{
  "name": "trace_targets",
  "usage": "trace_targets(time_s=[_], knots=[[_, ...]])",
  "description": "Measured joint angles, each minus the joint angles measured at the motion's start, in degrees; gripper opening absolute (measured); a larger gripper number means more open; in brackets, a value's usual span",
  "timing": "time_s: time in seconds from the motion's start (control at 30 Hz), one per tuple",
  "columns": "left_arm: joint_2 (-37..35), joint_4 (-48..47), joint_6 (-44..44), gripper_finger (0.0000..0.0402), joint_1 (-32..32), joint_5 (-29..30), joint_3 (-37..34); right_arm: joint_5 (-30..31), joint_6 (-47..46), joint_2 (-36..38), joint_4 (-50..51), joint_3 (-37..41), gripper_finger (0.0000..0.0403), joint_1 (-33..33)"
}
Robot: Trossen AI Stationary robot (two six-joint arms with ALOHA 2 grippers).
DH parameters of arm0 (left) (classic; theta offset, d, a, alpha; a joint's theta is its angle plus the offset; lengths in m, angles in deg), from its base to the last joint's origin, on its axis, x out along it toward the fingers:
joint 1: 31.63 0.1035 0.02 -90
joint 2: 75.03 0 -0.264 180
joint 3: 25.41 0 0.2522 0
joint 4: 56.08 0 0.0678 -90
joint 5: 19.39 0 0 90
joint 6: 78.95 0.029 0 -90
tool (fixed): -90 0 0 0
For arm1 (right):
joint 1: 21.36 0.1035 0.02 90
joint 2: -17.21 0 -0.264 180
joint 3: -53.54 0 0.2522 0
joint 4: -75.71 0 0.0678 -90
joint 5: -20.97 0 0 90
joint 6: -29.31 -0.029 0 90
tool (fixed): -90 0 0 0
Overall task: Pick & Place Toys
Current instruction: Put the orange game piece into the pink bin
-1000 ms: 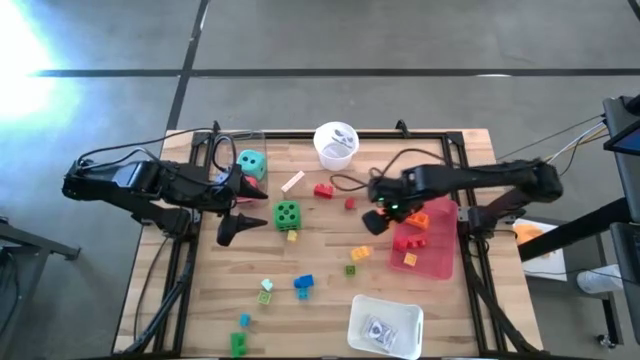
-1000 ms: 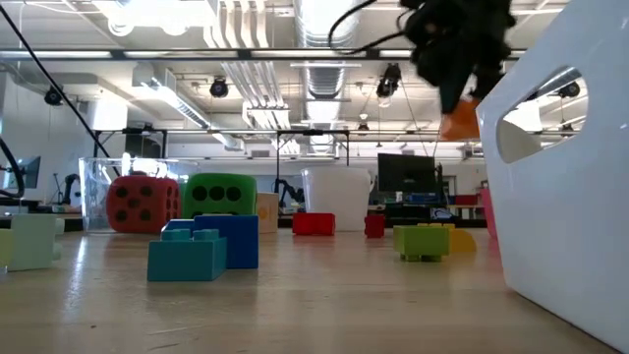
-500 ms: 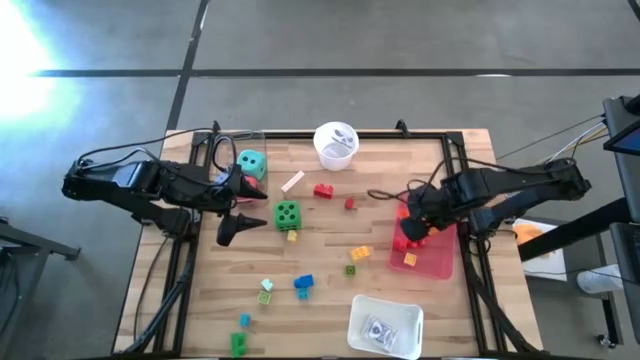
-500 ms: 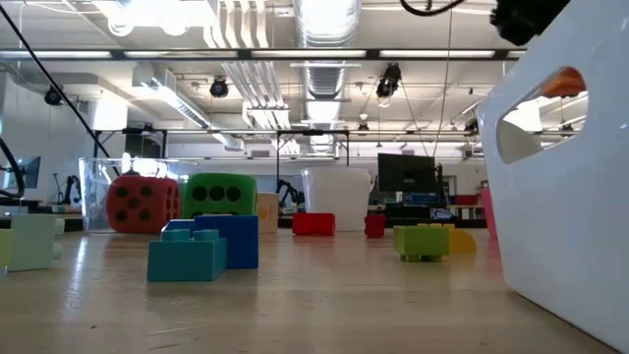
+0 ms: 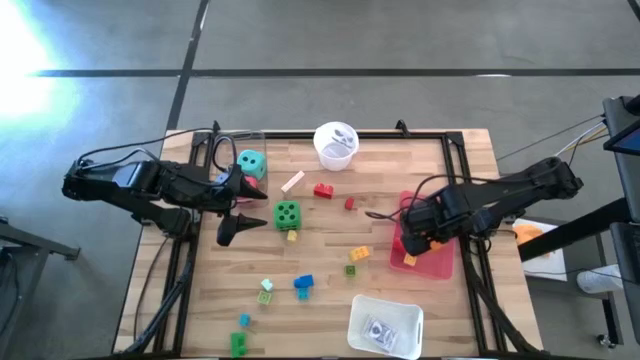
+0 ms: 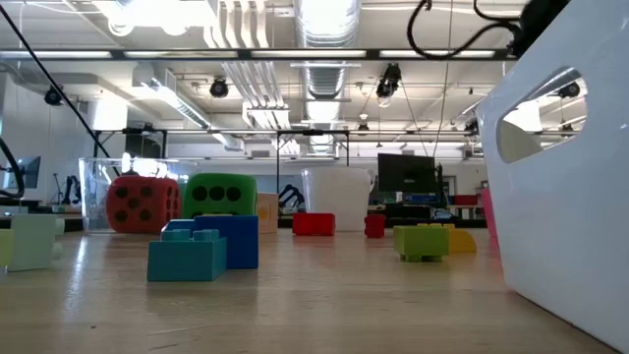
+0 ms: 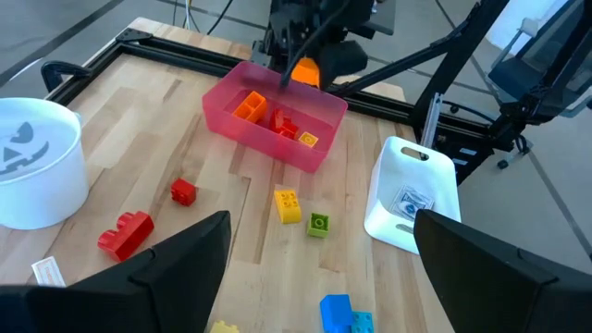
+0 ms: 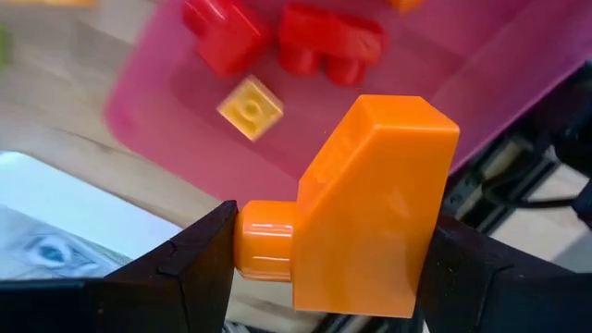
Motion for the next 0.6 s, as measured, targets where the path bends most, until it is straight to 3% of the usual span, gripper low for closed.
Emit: trace_targets(time_s=[0.2, 0.6], knots=[[0.0, 0.1, 0.0, 0.0342, 0.0, 0.0, 0.0, -3.1, -1.5, 0.5, -3.2, 5.5, 0.0251, 0.3], [1.4, 0.0, -2.5, 0.0342, 0.0, 0.0, 0.1, -3.0, -2.3, 0.7, -10.5, 11.1, 0.0251, 1.0]])
